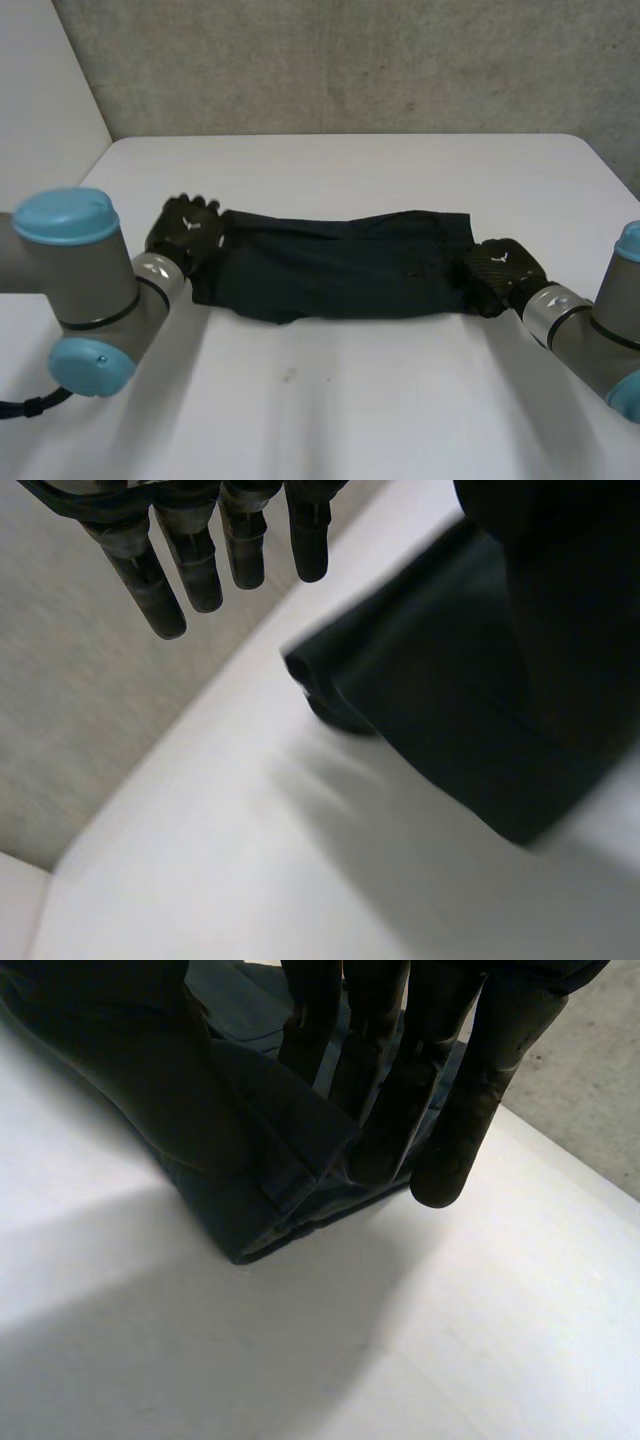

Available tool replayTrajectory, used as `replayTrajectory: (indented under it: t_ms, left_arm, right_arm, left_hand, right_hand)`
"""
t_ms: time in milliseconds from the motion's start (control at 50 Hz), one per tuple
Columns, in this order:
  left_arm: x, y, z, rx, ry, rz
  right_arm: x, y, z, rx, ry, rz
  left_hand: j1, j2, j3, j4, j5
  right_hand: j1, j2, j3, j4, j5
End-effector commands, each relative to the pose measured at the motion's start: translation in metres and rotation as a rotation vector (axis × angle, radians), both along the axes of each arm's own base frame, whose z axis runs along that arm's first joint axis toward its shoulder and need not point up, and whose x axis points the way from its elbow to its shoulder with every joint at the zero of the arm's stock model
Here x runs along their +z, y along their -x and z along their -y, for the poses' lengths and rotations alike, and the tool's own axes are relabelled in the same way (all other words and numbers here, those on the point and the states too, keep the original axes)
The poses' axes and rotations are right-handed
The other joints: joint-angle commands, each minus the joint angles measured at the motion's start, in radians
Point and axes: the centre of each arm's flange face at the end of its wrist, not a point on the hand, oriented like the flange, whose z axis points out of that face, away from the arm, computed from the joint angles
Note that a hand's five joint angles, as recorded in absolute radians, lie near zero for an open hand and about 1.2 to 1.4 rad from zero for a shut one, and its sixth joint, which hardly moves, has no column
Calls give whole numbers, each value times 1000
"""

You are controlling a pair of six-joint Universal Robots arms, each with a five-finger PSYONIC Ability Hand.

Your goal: Fold the shorts.

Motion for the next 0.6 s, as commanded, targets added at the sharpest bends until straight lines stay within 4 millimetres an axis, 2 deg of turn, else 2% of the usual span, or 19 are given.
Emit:
replayTrajectory:
  t_ms: [20, 140, 220, 300, 380, 400, 460, 480, 540, 560, 600]
  left_arm:
    - [56, 0, -14, 6, 87, -161]
    - [82, -7, -24, 20, 114, -262]
    - [84, -11, -32, 23, 103, -284]
    - [79, -14, -39, 24, 85, -278]
    - [74, -14, -42, 23, 71, -274]
    - [75, -14, -42, 23, 72, -276]
    - [75, -13, -42, 22, 74, -280]
    - [76, -12, -42, 20, 77, -283]
    - [78, -11, -41, 17, 85, -287]
    - [80, -11, -41, 18, 91, -289]
    - [81, -10, -41, 17, 96, -293]
  right_arm:
    - [17, 20, 5, -56, 29, -33]
    - [49, 38, 3, -81, 34, -127]
    - [68, 42, 3, -51, 86, -271]
    - [86, 39, 11, -30, 191, -408]
    - [111, -10, -4, 103, 341, -434]
    - [120, -37, -16, 181, 399, -417]
    - [125, -74, -34, 292, 466, -386]
    - [119, -97, -46, 374, 491, -371]
    - [106, -135, -71, 529, 535, -343]
    - [94, -157, -93, 642, 549, -325]
    - [78, -174, -115, 756, 549, -311]
  left_hand:
    - [-39, -32, -41, -36, -43]
    - [-36, -29, -38, -33, -40]
    - [-37, -29, -38, -33, -40]
    - [-39, -32, -41, -36, -43]
    - [-39, -32, -41, -36, -43]
    - [-37, -29, -38, -33, -40]
    - [-39, -32, -41, -36, -43]
    - [-39, -32, -41, -36, -43]
    - [-36, -29, -38, -33, -40]
    - [-36, -29, -38, -33, -40]
    - [-36, -29, -38, -33, -40]
  right_hand:
    - [604, 267, 221, 207, 277]
    - [604, 267, 221, 207, 277]
    - [604, 267, 221, 207, 277]
    - [604, 267, 221, 207, 277]
    - [604, 267, 221, 207, 277]
    - [604, 267, 221, 207, 277]
    - [604, 267, 221, 207, 277]
    - [604, 267, 221, 207, 277]
    - [604, 267, 221, 207, 277]
    - [604, 267, 221, 207, 277]
    - [604, 267, 221, 207, 277]
